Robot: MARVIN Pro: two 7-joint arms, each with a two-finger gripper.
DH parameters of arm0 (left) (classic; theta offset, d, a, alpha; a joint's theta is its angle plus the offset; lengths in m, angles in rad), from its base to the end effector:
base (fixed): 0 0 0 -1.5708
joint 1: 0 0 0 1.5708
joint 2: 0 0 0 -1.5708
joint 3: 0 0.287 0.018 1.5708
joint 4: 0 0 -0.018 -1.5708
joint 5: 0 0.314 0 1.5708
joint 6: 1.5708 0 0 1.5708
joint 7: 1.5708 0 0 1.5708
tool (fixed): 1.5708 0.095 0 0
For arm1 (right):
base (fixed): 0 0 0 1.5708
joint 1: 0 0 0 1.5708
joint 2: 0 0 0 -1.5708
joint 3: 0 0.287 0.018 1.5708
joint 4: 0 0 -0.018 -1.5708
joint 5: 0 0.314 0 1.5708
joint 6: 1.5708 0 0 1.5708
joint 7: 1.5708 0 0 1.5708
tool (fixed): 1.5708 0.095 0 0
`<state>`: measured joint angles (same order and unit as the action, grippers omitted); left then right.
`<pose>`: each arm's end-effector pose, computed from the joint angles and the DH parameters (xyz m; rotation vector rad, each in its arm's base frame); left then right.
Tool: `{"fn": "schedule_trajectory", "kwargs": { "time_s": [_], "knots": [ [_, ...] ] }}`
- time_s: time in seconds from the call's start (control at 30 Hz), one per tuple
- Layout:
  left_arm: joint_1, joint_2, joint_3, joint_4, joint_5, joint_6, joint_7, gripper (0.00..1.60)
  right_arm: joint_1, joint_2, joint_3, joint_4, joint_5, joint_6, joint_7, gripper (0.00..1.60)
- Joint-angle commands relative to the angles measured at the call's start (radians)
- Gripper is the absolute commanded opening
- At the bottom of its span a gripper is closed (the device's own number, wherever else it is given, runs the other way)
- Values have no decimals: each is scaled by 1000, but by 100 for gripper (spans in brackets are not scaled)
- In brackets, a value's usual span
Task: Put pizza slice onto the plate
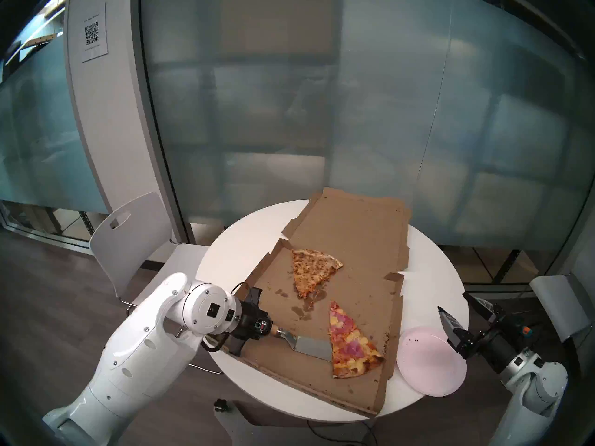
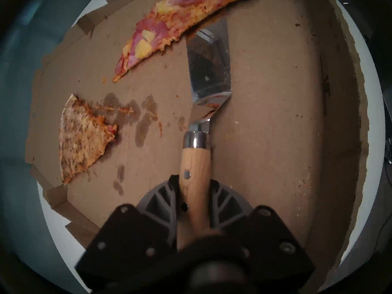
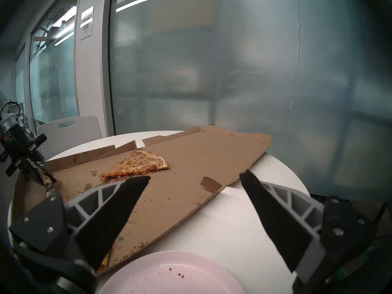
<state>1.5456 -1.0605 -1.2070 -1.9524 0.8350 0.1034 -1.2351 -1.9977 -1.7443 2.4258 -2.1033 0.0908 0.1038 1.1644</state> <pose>0.3332 -0.0455 -0.2910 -1.6727 2.4522 -0.8474 0.1929 -0.1664 -0.2544 -2.1715 -0.4260 -1.9760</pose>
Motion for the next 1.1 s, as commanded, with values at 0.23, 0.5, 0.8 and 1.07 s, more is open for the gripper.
{"fn": "schedule_trajectory", "kwargs": {
  "time_s": [0.23, 0.5, 0.8, 1.07],
  "knots": [
    [-25, -47, 50, -6, 33, 17, 31, 0, 8, -2, 0, -16, 4, 3, 0, 160],
    [-35, -56, 73, 6, 52, 20, 46, 0, 9, -3, 1, -16, 2, 3, 2, 160],
    [-44, -72, 106, -4, 74, 35, 43, 0, 11, -4, 2, -16, 1, 3, 4, 160],
    [-54, -82, 126, 26, 89, 35, 60, 0, 13, -6, 3, -16, 0, 3, 6, 160]
  ]
}}
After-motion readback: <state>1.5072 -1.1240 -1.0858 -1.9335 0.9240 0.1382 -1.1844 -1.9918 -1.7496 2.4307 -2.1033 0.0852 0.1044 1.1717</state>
